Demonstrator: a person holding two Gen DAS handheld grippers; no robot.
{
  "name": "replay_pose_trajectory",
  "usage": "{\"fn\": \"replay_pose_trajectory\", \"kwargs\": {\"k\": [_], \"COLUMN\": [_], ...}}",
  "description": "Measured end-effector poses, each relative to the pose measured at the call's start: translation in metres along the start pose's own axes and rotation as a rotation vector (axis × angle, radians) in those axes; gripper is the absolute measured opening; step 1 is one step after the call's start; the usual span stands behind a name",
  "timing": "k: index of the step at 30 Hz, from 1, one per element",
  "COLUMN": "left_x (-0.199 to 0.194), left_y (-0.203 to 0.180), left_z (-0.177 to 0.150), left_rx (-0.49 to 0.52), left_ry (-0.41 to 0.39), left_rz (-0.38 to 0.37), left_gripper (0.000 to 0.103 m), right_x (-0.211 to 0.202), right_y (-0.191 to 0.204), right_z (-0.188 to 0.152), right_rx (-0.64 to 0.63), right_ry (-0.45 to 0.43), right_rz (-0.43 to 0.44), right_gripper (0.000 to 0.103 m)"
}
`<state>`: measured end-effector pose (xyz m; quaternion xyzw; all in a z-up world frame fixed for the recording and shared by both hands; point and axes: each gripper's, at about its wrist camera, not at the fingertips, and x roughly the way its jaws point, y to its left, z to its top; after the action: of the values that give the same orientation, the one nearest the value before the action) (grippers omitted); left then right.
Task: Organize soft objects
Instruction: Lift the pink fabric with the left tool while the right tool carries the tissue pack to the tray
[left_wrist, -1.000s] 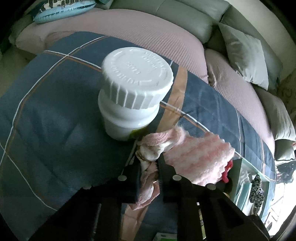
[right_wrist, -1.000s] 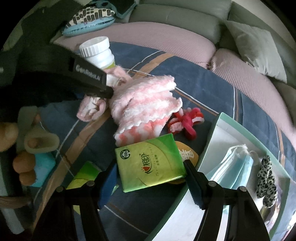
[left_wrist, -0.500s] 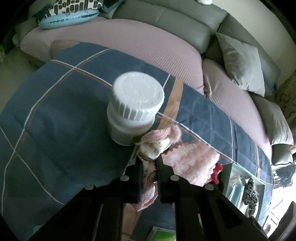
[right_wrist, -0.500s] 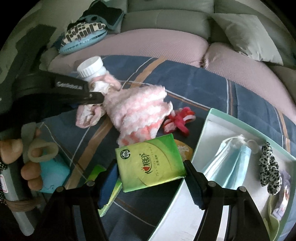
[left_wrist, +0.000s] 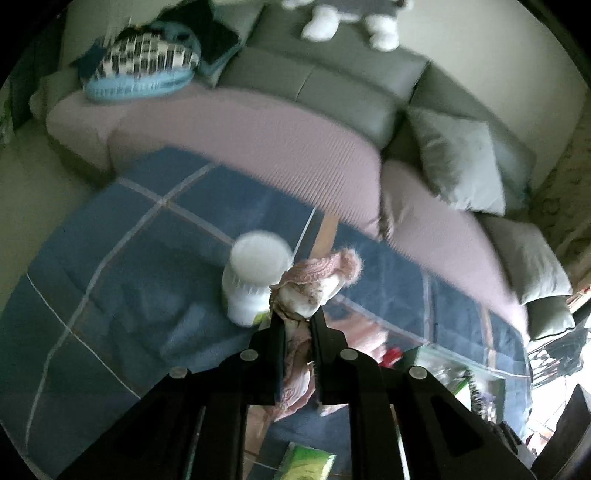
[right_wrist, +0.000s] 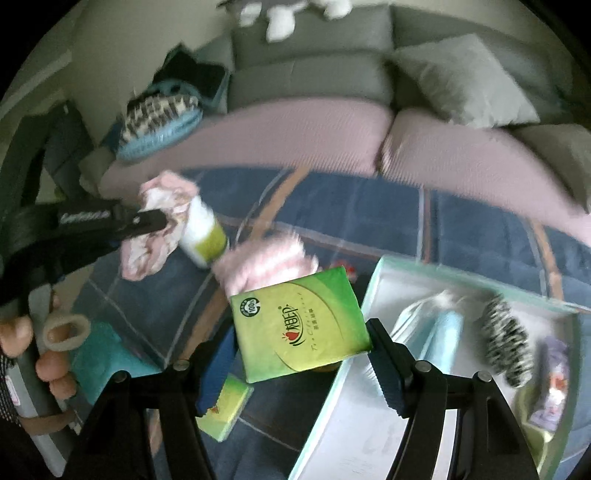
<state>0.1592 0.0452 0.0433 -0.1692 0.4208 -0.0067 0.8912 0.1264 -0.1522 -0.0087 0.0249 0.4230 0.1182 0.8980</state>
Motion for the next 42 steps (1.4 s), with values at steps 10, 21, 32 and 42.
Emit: {"fn": "replay_pose_trajectory", "kwargs": {"k": [10,21,32,42], "left_x": [-0.045,-0.051,-0.043,-0.026], "left_y": [-0.031,-0.076,-0.139,-0.186], "left_z": [0.004,-0.013,-0.048,-0.095], "left_rx": [0.064,0.165,0.304,0.416], "left_ry": [-0.095,-0.075,0.010,0.133], "left_rz": [-0.097,-0.150,-0.230,-0.285], "left_gripper": [0.013,0.013,0.013,0.013], "right_x": [-0.072,-0.135,-0.184,-0.174], "right_y": [-0.031,-0.111,-0.173,-0.175], "right_z": [0.013,-0.002,-0.030,-0.045], "right_rx": [0.077,0.265,0.414,0.414], "right_ry": [-0.172,-0.245,-0.275,-0.202], "right_rz": [-0.105,-0.309,-0.431,-0.389], "right_gripper": [0.072,0.072,0.072,0.072]}}
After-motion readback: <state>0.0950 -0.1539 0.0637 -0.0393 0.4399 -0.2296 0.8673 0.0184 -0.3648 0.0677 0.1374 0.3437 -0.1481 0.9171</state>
